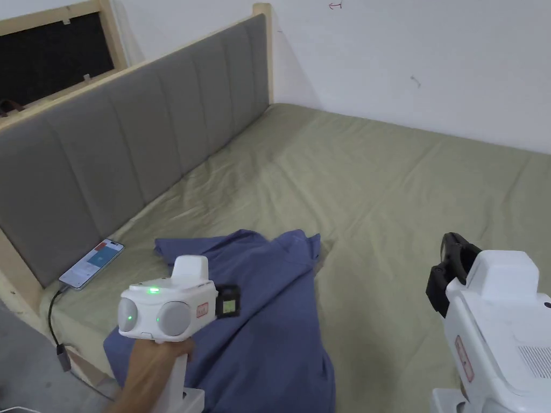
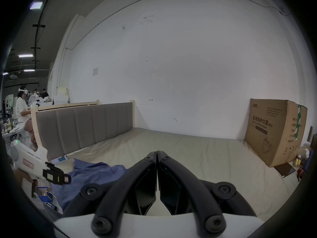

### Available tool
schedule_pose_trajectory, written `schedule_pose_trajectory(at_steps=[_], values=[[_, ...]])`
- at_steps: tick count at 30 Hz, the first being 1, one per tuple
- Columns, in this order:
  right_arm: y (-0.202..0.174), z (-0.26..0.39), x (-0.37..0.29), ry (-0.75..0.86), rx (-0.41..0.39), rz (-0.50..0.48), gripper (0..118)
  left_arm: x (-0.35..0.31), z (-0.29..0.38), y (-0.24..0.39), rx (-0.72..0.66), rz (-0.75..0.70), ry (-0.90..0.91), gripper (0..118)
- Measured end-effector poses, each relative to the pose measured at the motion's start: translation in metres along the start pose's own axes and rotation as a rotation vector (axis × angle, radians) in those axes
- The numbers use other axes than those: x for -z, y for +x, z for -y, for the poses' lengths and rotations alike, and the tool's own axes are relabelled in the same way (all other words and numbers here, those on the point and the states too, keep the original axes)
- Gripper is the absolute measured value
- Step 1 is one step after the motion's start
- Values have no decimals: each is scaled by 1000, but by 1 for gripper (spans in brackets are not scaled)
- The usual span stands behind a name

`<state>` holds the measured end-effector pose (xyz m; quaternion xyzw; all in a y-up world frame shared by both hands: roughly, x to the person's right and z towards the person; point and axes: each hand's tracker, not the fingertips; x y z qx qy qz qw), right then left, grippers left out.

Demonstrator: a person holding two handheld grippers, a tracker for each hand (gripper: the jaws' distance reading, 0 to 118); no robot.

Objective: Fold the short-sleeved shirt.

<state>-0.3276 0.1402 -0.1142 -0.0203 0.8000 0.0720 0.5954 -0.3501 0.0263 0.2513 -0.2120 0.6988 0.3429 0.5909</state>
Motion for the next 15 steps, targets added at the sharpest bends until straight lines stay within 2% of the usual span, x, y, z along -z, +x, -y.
schedule_pose_trajectory(at_steps=[1,7,8,9,10,11,13,14,15], values=[[5,2,0,-5,-2,10,0,11,1,3,-2,-4,-24,113],[34,18,0,-57,6,78,0,69,12,16,50,-63,-146,112],[39,21,-2,-65,6,88,0,79,15,18,59,-67,-162,106],[43,23,-3,-70,5,99,0,85,17,19,73,-67,-178,92],[47,25,-4,-78,3,109,0,88,22,23,84,-73,-186,69],[52,28,-5,-86,2,117,0,94,26,25,91,-77,-195,56],[59,31,-6,-100,2,131,0,104,33,28,102,-32,-251,50],[63,32,-6,-108,1,138,0,103,35,30,101,-54,-228,50],[66,33,-7,-114,1,142,0,100,34,31,104,-63,-215,45]])
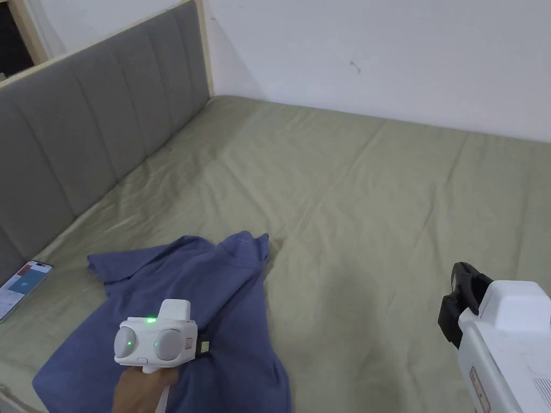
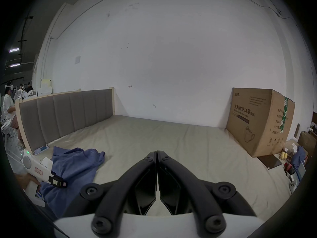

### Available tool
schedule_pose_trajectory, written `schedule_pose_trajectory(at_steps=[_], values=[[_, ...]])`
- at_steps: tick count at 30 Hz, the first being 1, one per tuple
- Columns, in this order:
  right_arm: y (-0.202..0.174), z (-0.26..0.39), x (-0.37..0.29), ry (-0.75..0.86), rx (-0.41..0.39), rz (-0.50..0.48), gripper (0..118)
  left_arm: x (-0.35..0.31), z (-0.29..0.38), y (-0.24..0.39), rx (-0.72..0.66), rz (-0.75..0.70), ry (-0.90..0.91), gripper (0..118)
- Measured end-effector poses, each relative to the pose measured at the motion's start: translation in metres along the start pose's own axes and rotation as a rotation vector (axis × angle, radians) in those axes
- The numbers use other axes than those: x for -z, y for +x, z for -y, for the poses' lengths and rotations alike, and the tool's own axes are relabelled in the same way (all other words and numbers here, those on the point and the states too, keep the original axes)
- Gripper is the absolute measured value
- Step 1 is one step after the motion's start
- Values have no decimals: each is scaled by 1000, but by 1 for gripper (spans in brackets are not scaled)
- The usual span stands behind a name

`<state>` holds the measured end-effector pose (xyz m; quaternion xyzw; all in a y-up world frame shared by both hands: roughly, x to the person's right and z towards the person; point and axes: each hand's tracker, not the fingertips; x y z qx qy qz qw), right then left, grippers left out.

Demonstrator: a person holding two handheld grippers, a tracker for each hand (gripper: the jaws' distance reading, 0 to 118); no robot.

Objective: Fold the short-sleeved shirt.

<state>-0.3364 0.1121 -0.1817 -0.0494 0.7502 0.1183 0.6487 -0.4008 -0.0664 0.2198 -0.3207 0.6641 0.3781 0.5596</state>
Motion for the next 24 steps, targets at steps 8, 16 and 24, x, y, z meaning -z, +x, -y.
schedule_pose_trajectory(at_steps=[8,16,24], values=[[18,-4,-10,9,12,21,0,-41,-5,-2,-34,67,122,1],[37,-13,-32,53,36,56,0,-141,-55,9,-3,213,343,0],[65,-22,-64,103,56,103,0,-231,-118,90,152,369,524,0]])
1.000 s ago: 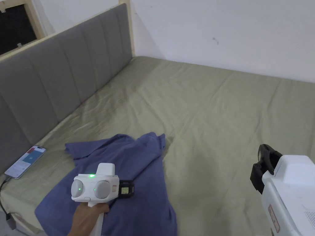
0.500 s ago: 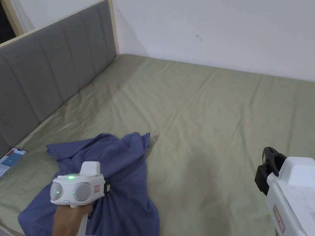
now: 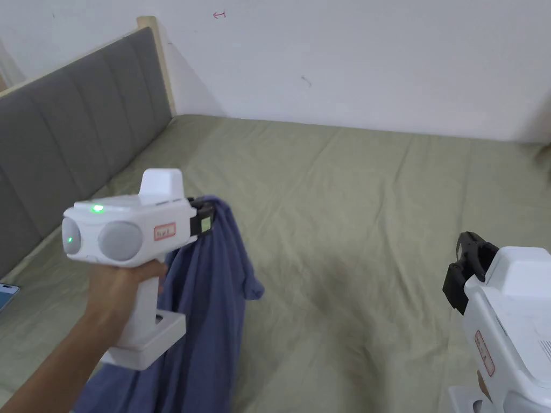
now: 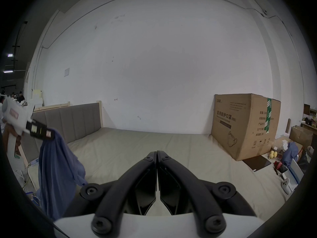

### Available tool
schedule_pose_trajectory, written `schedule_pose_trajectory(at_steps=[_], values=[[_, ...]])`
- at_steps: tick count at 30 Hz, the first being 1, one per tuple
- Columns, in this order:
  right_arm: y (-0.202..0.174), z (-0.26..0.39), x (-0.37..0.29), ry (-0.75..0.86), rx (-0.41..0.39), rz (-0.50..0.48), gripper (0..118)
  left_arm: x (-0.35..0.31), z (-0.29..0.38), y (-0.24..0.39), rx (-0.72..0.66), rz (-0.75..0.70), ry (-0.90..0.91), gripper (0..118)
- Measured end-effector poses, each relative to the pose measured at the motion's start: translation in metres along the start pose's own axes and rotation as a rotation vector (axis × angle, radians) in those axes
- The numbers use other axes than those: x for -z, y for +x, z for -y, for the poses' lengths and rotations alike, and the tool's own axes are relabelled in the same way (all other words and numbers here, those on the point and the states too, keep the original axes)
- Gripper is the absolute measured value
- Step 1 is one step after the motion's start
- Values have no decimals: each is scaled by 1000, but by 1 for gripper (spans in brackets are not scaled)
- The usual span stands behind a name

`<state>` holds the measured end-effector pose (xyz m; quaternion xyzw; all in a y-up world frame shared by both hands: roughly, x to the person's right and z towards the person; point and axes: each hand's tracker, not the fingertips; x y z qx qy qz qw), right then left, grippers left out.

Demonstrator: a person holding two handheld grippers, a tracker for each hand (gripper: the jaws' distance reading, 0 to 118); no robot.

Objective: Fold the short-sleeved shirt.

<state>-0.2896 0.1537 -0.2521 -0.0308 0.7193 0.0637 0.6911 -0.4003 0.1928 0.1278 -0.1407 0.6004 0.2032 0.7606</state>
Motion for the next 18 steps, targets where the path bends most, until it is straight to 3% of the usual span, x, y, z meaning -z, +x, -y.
schedule_pose_trajectory(at_steps=[10,18], values=[[52,-8,-42,48,-25,115,0,26,-37,140,148,251,31,0],[95,2,-65,20,-25,217,0,79,28,231,226,427,-157,0]])
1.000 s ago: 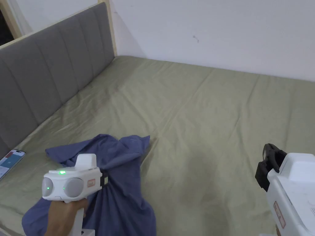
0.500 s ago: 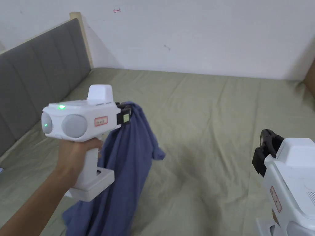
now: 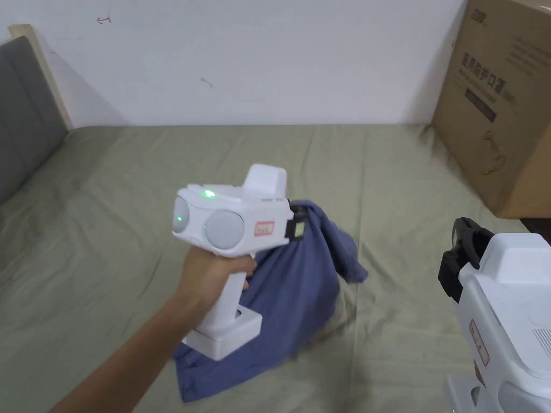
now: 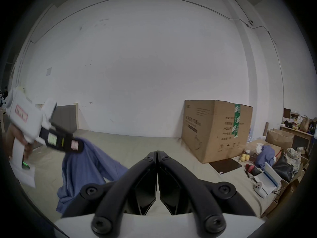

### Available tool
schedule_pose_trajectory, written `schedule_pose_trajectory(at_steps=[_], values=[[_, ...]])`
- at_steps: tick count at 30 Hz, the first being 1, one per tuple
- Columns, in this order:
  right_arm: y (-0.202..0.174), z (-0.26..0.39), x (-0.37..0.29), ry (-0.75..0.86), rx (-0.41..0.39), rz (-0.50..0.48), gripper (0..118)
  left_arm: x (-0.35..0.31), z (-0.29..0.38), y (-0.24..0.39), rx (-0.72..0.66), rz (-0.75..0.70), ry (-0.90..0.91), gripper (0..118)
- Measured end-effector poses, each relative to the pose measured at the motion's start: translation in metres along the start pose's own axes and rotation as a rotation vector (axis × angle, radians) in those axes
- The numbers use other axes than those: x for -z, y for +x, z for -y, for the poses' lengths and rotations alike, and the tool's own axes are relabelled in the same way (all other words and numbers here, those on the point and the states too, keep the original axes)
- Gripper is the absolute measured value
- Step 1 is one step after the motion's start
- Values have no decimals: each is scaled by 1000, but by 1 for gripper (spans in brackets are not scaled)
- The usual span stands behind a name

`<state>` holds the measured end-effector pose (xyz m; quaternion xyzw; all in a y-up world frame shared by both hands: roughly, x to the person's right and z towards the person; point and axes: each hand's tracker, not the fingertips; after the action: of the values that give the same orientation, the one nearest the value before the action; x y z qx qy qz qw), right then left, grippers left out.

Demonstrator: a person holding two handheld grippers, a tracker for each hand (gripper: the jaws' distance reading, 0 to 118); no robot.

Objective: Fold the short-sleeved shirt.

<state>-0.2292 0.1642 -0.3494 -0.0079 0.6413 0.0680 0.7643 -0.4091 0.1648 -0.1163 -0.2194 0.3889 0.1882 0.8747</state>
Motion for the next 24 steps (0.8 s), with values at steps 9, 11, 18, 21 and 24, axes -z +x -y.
schedule_pose_trajectory(at_steps=[9,11,18,21,24], values=[[15,18,5,-51,16,33,0,82,109,22,59,31,-368,0],[13,23,6,-65,18,29,0,96,133,19,71,-2,-421,0],[7,30,7,-97,24,17,0,99,151,22,40,-63,-414,20],[6,29,6,-97,23,16,0,80,138,15,-29,-66,-339,85],[5,24,5,-89,30,14,0,42,118,13,-39,-108,-176,112]])
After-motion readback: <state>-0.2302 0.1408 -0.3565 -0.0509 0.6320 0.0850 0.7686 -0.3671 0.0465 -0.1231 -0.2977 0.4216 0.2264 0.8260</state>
